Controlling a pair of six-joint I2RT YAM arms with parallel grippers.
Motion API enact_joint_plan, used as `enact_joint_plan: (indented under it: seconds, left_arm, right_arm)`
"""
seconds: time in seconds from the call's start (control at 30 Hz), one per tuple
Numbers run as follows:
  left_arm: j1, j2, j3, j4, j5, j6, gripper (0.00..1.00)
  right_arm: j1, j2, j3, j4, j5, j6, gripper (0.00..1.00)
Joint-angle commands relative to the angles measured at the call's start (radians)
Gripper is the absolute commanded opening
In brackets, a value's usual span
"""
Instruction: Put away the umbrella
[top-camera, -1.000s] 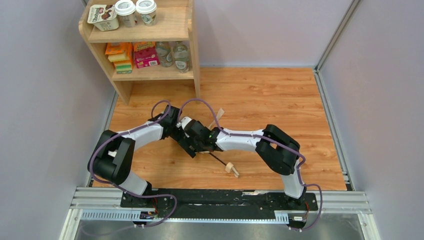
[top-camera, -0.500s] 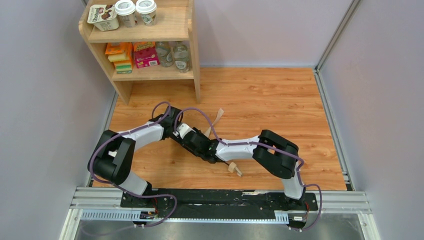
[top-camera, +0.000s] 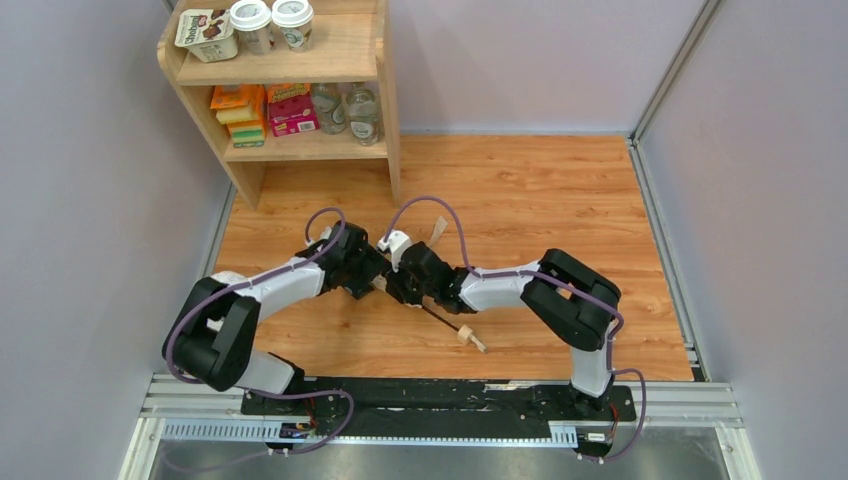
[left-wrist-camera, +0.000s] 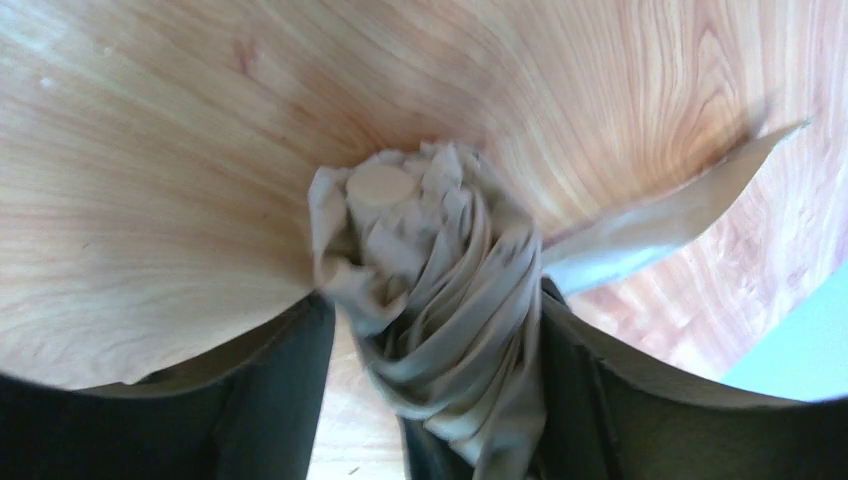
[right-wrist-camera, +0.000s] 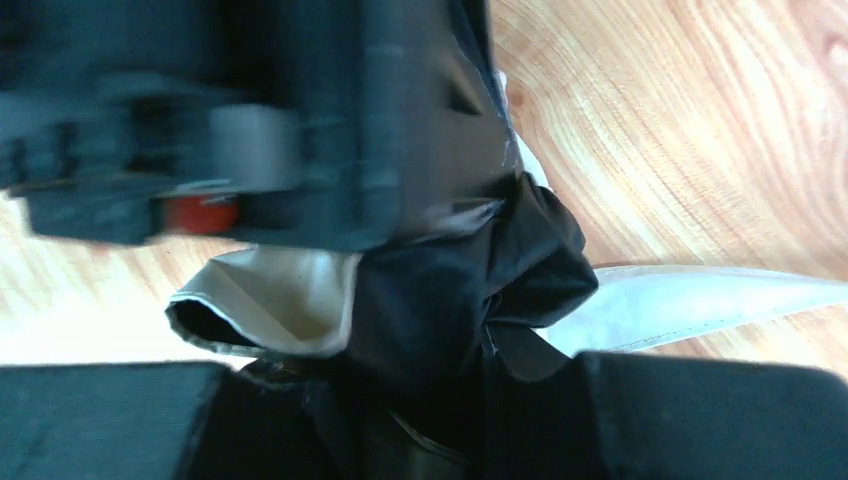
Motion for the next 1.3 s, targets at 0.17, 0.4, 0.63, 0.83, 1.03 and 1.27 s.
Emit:
enact_joint_plan:
  seconds: [0.17, 0.4, 0.63, 0.83, 1.03, 1.27]
  left_arm:
    - [-0.01, -0.149, -0.073, 0.014, -0.022, 0.23, 0.77]
    - [-0.008, -0.033, -0.028, -0.045, 0.039, 0.158, 0.78]
    - [-0.008, 0.07, -0.04, -0.159, 0.026, 0.123, 0.76]
    - [-0.008, 0.141, -0.077, -0.119, -0.005, 0.144, 0.15]
    - [-0.008, 0.159, -0.108, -0.112, 0.036, 0.141, 0.0]
    - [-0.008, 0.136, -0.097, -0.176, 0.096, 0.109, 0.0]
  right_arm:
    - [-0.172, 0.143, -0.142, 0.004, -0.624, 0.285, 0.0]
    - [-0.273, 0.226, -0.093, 0.081, -0.856, 0.438, 0.0]
    - [-0.36, 0.312, -0.016, 0.15, -1.051, 0.563, 0.0]
    - [-0.368, 0.318, 0.035, 0.116, -1.114, 0.572, 0.0]
    - [-0.358, 0.243, 0.12, -0.176, -1.01, 0.396, 0.09]
    - [-0.28, 0.022, 0.176, -0.321, -0.656, 0.192, 0.69]
